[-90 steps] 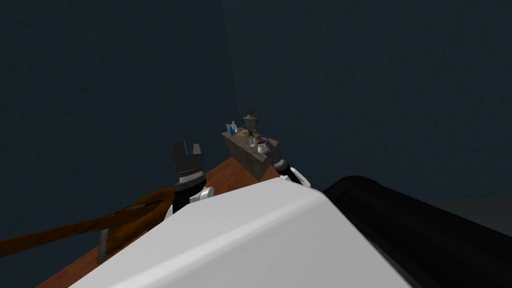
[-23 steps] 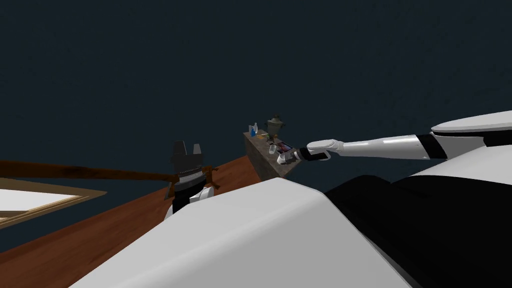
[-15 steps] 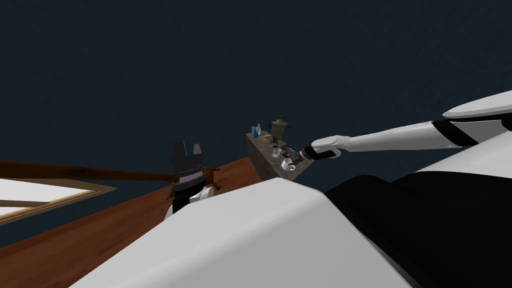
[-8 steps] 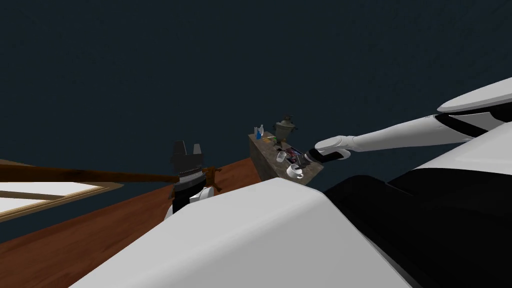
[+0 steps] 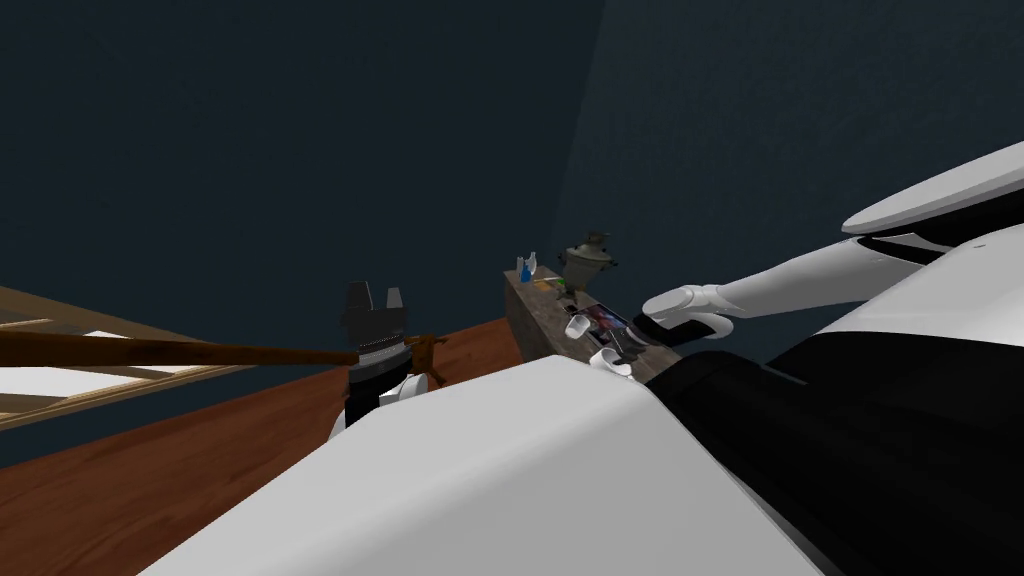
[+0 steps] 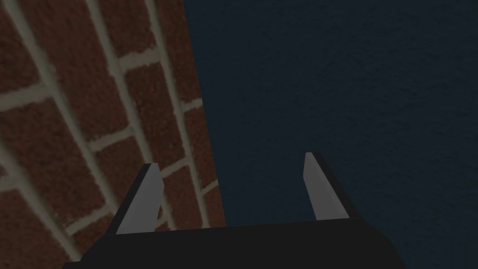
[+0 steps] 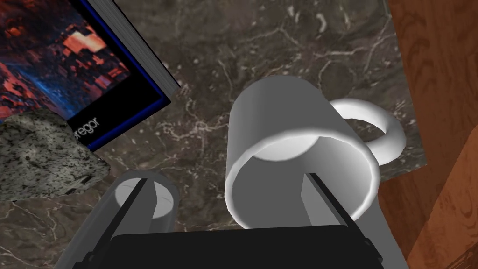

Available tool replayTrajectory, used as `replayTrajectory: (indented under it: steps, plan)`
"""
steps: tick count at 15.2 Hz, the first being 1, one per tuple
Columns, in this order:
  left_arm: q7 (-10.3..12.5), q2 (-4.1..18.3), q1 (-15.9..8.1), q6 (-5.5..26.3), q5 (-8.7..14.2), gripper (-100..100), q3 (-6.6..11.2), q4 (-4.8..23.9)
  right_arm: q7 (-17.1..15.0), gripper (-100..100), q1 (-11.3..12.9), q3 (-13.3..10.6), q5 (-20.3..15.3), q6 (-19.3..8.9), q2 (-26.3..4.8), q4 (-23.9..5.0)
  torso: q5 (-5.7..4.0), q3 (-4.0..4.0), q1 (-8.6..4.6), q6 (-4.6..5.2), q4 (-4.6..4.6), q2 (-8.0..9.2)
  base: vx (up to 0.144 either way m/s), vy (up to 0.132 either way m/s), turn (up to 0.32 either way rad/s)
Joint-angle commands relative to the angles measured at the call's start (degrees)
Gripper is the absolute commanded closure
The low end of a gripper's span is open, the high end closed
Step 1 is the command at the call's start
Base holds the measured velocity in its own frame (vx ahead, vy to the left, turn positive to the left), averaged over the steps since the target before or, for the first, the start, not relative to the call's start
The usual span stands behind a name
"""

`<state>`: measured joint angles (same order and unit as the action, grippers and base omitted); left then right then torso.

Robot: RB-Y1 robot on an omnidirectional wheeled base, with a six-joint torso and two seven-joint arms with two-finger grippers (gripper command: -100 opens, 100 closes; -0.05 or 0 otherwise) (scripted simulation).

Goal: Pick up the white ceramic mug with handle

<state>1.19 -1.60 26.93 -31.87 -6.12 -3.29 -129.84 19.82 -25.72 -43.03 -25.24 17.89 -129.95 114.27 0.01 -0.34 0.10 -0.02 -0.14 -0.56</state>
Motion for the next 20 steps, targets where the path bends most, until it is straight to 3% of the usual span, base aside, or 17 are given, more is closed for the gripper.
replayTrajectory:
  steps: [1, 2, 8, 9, 10, 14, 15, 17, 20]
  plan:
    - [0.00, 0.00, 0.00, 0.00, 0.00, 0, 0.00, 0.00, 1.03, -100, -0.58, -1.61, -0.29, 0.12, 0.20, 0.06, 0.00, 0.00, 0.00, 0.00, 0.00, 0.00, 0.088, -0.006, 0.060]
    - [0.00, 0.00, 0.00, 0.00, 0.00, 0, 0.00, 0.00, 0.38, -100, -0.09, -1.00, -0.04, -0.10, -0.16, 0.36, 0.00, 0.05, 0.00, 0.02, 0.03, 0.08, 0.048, -0.005, 0.012]
    - [0.00, -0.01, -0.02, 0.00, 0.00, 0, 0.00, 0.00, 1.68, -100, -2.05, -1.60, -1.65, -1.60, 5.55, -3.23, 0.01, 0.38, 0.09, 0.04, 0.16, 0.63, -0.008, 0.018, 0.061]
    - [0.00, -0.01, -0.02, 0.00, 0.00, 0, 0.00, 0.00, 1.14, -100, -2.22, -0.86, -1.60, -1.14, 4.52, -2.72, 0.01, 0.39, 0.10, 0.04, 0.17, 0.65, -0.010, 0.017, 0.019]
    - [0.00, 0.00, -0.01, 0.00, 0.00, 0, 0.00, 0.00, 1.04, 100, -2.44, -0.68, -1.75, -1.24, 4.76, -2.89, 0.03, 0.39, 0.10, 0.04, 0.17, 0.65, -0.003, 0.005, -0.001]
    - [0.00, 0.00, -0.01, 0.00, 0.00, 0, 0.00, 0.00, 1.07, 100, -2.45, -0.71, -1.77, -1.19, 4.73, -2.86, 0.00, 0.36, 0.01, 0.05, 0.18, 0.58, -0.002, 0.001, 0.000]
    - [0.00, 0.00, -0.01, 0.00, 0.00, 0, 0.00, 0.00, 1.14, 100, -1.03, -1.45, -0.83, -0.83, 2.69, -1.42, 0.00, 0.37, 0.00, 0.05, 0.18, 0.59, 0.006, -0.012, -0.080]
    - [0.00, 0.00, -0.01, 0.00, 0.00, 0, 0.00, 0.00, 0.82, 100, -0.42, -1.37, -0.34, -0.37, 0.97, -0.34, 0.05, 0.38, -0.02, 0.08, 0.20, 0.58, 0.015, -0.027, -0.102]
    - [0.00, 0.00, -0.01, 0.00, 0.00, 0, 0.00, 0.00, 0.80, 100, -0.33, -1.34, -0.27, -0.28, 0.63, -0.14, 0.06, 0.37, -0.03, 0.05, 0.21, 0.56, 0.012, -0.022, -0.034]
